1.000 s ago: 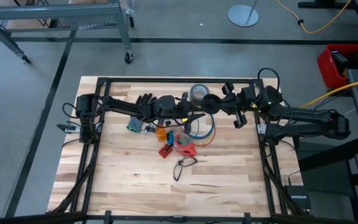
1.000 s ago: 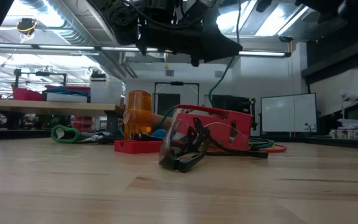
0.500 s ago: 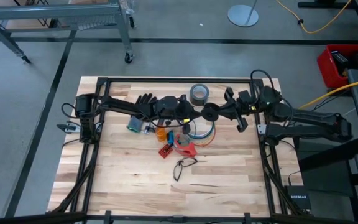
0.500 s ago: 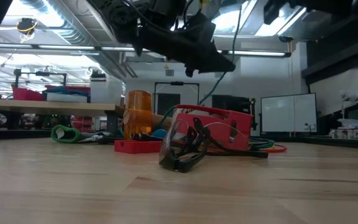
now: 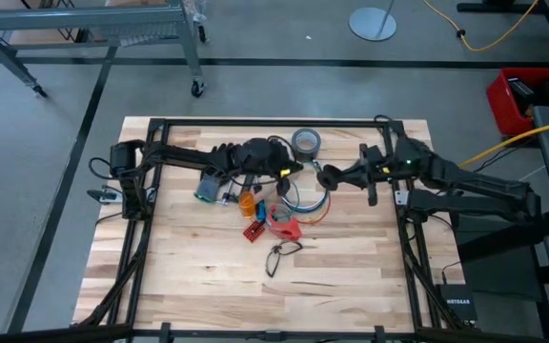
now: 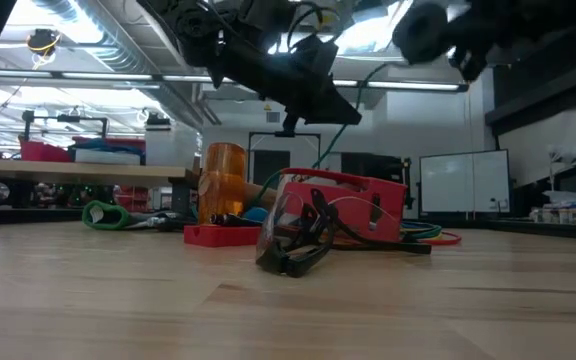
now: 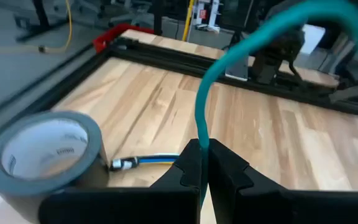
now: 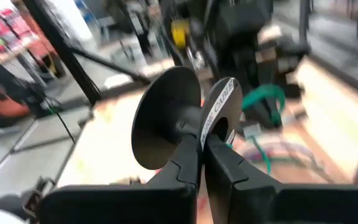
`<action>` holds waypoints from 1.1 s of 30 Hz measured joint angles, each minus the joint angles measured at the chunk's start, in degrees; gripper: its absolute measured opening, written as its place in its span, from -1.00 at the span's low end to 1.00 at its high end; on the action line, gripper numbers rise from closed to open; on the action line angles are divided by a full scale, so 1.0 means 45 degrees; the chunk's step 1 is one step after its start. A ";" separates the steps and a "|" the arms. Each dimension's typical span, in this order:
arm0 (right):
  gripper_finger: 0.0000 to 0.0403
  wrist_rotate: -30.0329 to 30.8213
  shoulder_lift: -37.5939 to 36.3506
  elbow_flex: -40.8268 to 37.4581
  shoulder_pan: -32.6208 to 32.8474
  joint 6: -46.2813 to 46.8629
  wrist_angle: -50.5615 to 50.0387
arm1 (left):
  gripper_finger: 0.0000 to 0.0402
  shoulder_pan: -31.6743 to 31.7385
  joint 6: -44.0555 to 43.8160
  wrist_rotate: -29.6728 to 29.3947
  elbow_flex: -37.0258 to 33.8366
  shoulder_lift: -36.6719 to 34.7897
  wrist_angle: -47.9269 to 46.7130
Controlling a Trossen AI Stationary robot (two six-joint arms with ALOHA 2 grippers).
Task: Coil cords
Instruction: Coil the green wire on the spool
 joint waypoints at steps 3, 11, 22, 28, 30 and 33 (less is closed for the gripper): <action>-0.94 0.0109 0.0558 0.0000 0.0000 0.0000 -0.0696 | -0.99 0.0153 -0.0519 0.0285 0.0000 0.0000 0.0000; -0.94 0.1859 0.2575 0.0000 0.0000 0.0031 -0.0743 | -0.99 0.0275 -0.1463 0.1245 0.0000 0.0000 0.0023; -0.94 0.4037 0.5125 0.0000 0.0002 0.1258 0.0496 | -0.99 0.0289 -0.2919 0.2664 0.0000 0.0000 -0.0132; -0.94 0.4312 0.6081 0.0000 0.0000 0.1734 0.3372 | -0.99 0.0112 -0.3032 0.2678 0.0000 0.0000 -0.0133; -0.94 0.4905 0.6239 0.0092 0.0000 0.1897 0.3838 | -0.99 0.0032 -0.3036 0.2677 0.0000 0.0000 -0.0132; -0.94 0.5792 0.6292 0.0281 0.0000 0.1926 0.4261 | -0.99 -0.0077 -0.2912 0.2663 0.0000 0.0000 -0.0141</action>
